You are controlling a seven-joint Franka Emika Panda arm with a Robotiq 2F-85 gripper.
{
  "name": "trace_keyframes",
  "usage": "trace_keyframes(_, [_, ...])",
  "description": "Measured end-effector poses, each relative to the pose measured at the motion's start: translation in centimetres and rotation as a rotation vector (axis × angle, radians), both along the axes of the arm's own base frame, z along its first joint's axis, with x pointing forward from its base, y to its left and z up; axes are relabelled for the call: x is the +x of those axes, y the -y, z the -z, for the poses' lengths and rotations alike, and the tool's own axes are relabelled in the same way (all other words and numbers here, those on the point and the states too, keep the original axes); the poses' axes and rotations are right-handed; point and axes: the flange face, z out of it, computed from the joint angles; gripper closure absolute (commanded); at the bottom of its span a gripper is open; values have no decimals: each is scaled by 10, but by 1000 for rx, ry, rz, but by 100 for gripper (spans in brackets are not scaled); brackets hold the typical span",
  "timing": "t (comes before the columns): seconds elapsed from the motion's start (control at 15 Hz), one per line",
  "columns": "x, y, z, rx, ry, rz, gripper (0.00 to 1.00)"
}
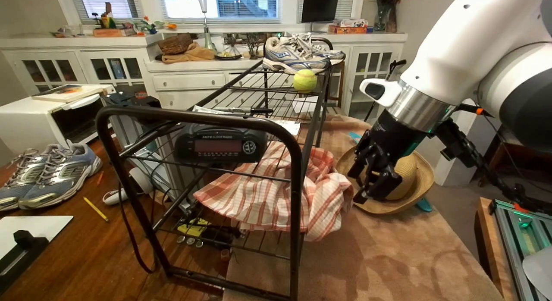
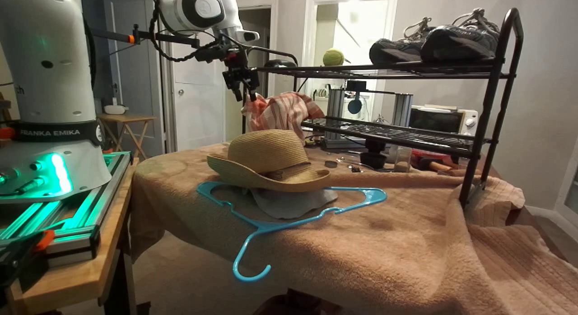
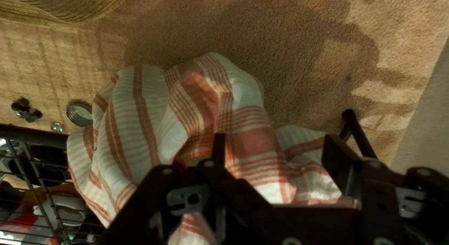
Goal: Put the orange and white towel on the top rack
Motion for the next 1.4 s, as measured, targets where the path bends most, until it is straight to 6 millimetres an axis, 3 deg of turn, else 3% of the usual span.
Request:
trace_keyframes(0.07, [0, -1, 2, -1, -2, -3, 67])
trace_keyframes(0.13, [1, -2, 4, -2, -1, -7, 56])
trace_keyframes(0.2, [1, -3, 6, -4, 0, -12, 39])
trace_keyframes(0.27, [1, -4, 8, -5, 3, -17, 40])
trace_keyframes(0.47, [3, -6, 11, -15, 22, -42, 16])
trace_keyframes(0.73, [6, -7, 9, -34, 63, -71, 6])
trace_keyframes(0.87, [8, -7, 6, -44, 88, -80, 34])
trace_keyframes(0.93, [9, -7, 4, -48, 97, -82, 35])
trace_keyframes(1.0, [10, -6, 4, -52, 103, -83, 41])
trace_keyframes(1.4, [10, -7, 9, -80, 105, -91, 90])
